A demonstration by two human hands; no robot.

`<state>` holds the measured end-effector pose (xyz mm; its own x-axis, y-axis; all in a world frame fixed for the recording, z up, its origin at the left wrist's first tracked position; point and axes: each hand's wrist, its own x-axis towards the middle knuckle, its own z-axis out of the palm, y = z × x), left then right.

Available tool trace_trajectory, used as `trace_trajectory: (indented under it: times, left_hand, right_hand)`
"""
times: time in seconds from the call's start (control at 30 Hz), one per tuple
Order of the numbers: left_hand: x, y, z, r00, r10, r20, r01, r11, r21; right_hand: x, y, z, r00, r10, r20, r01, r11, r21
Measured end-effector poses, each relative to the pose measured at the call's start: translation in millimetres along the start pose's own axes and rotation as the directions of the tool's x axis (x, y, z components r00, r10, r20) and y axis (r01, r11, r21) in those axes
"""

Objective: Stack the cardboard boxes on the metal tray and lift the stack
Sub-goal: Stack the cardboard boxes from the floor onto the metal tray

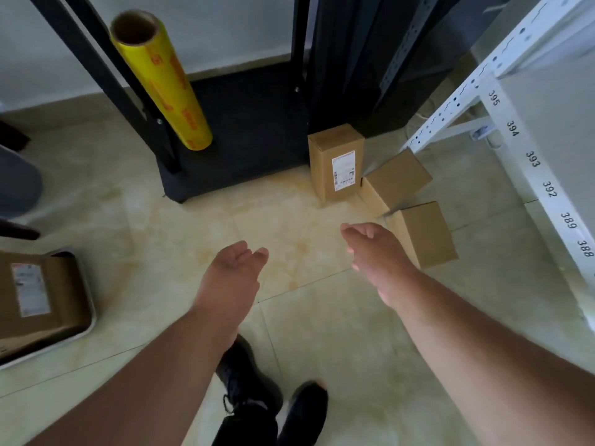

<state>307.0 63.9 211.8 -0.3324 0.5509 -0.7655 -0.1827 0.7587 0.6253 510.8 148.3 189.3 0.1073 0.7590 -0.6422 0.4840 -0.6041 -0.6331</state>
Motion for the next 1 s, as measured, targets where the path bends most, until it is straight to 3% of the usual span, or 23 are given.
trace_trajectory:
  times: [0.57, 1.0]
  left_hand:
    - [101, 81, 32, 0.997, -0.047, 0.060, 0.042, 0.995, 0.089]
    - [179, 107, 117, 0.990, -0.139, 0.008, 0.138, 0.989, 0.049]
  right_hand:
    - [101, -63, -24, 0.999, 0.024, -0.041, -0.027, 0.996, -0.083]
    - [243, -68, -52, 0.999, 0.034, 0.012, -0.031, 0.984, -0.173]
